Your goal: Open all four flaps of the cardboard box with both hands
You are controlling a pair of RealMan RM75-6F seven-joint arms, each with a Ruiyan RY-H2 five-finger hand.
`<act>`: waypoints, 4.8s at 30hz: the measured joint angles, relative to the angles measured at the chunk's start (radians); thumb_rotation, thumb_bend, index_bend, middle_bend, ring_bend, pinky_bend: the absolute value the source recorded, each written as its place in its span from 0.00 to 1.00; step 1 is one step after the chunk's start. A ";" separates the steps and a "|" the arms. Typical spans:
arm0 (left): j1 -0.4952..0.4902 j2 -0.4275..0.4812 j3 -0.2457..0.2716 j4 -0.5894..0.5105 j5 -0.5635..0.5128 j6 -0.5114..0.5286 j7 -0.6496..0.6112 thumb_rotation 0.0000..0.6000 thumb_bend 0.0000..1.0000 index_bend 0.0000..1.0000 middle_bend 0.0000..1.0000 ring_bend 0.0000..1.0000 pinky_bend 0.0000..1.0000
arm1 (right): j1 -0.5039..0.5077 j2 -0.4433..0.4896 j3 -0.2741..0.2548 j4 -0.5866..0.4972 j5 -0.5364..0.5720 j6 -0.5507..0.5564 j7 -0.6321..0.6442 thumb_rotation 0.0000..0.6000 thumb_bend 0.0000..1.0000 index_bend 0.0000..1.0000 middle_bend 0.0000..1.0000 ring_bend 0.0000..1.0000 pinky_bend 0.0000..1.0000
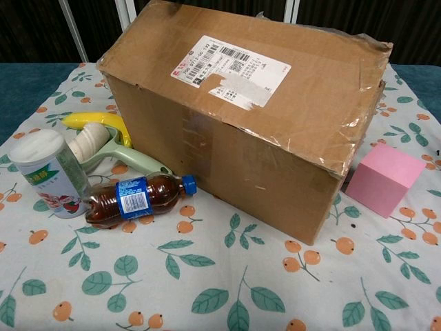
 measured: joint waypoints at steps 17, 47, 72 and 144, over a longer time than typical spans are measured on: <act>0.067 0.210 -0.056 -0.178 0.112 -0.078 -0.195 1.00 1.00 0.43 0.59 0.51 0.54 | 0.001 0.000 -0.003 -0.005 0.001 -0.005 -0.004 1.00 0.22 0.00 0.00 0.00 0.21; 0.122 0.478 -0.168 -0.384 0.254 -0.278 -0.432 1.00 1.00 0.43 0.58 0.51 0.54 | 0.001 0.001 -0.005 -0.010 -0.001 -0.006 0.000 1.00 0.22 0.00 0.00 0.00 0.21; 0.515 0.710 -0.350 -0.598 0.544 -0.213 -0.698 1.00 0.40 0.23 0.25 0.22 0.31 | 0.001 0.002 -0.006 -0.010 0.000 -0.006 -0.011 1.00 0.22 0.00 0.00 0.00 0.21; 1.089 0.169 -0.063 -0.281 0.647 0.789 -0.359 1.00 0.25 0.00 0.00 0.02 0.11 | 0.871 -0.047 0.165 -0.005 0.041 -0.637 -0.432 1.00 1.00 0.49 0.43 0.38 0.36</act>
